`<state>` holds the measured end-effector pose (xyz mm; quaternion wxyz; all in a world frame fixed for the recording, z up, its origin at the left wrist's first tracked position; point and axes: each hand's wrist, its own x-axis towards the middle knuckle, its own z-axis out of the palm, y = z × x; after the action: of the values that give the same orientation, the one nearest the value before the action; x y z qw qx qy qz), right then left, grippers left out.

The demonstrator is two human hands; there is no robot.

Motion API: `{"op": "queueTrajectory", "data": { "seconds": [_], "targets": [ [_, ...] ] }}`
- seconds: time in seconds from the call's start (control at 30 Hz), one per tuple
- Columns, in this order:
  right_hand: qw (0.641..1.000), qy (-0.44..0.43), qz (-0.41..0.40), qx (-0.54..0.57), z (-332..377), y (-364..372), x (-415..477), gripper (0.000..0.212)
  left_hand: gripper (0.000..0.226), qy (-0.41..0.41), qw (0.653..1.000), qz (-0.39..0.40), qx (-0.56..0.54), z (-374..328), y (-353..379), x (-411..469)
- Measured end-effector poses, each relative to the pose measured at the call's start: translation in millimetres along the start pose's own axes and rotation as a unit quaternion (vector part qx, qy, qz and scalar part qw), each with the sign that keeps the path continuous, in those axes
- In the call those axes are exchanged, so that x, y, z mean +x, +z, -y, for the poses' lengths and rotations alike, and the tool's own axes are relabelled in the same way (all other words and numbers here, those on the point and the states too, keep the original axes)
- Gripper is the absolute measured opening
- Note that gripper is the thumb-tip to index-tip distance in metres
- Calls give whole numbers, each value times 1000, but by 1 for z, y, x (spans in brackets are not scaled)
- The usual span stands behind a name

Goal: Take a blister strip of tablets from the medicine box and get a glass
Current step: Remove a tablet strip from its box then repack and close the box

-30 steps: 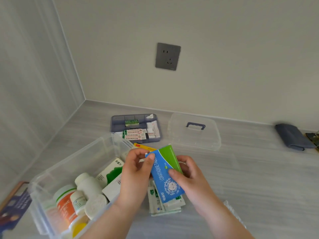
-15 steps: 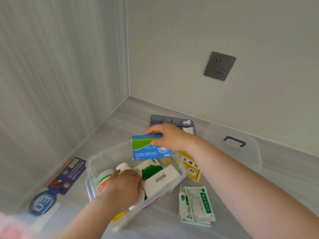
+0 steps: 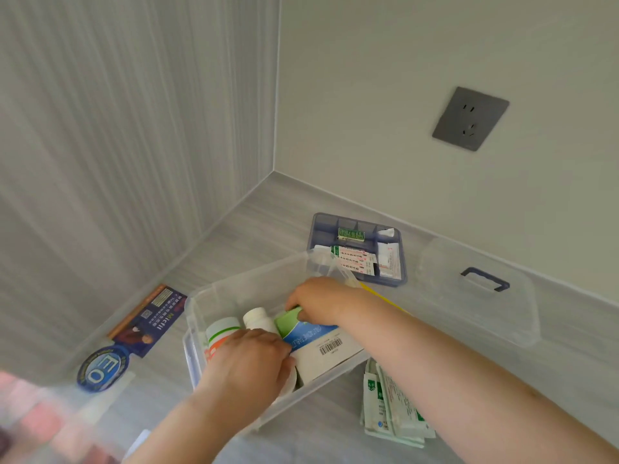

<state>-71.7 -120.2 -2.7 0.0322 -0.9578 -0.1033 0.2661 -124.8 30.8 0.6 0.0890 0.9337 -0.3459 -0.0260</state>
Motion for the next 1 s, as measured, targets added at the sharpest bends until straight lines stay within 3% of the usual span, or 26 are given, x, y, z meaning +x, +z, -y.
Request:
{"op": "queueTrajectory", "data": {
  "seconds": [0.1,0.2,0.27,0.4,0.5,0.6,0.67,0.73,0.77,0.83,0.9,1.0],
  "targets": [
    [1000,7,-4,25,1,9,-1,40,28,-5,1000,5,-5,-1,18,3],
    [996,4,-35,83,-2,13,-7,39,14,27,996,-59,-64,-2,3,-1],
    [993,4,-45,110,-4,16,-10,44,21,63,987,-111,-93,0,3,-5],
    [994,3,-49,95,-1,20,-12,51,32,113,980,-106,-126,-8,2,-24],
    [986,13,-94,136,1,13,-24,51,19,132,981,-104,-98,-13,5,-30],
    [949,20,-213,233,-3,3,-56,44,19,127,978,-145,-83,-13,5,-32],
    [907,37,-336,253,-13,7,-86,38,37,128,962,-198,-136,-15,7,-37],
    [850,117,-446,254,-29,27,-119,32,34,140,936,-242,-212,-25,10,-46],
    [827,175,-461,269,-38,42,-133,31,26,152,928,-242,-238,-32,15,-50],
    [803,283,-404,335,-49,81,-154,33,9,149,925,-187,-295,-53,34,-54],
    [788,339,-315,407,-49,118,-162,42,18,66,930,-71,-354,-77,54,-50],
    [731,368,-256,515,-43,148,-160,57,35,-87,899,46,-428,-102,83,-35]
  ]
}}
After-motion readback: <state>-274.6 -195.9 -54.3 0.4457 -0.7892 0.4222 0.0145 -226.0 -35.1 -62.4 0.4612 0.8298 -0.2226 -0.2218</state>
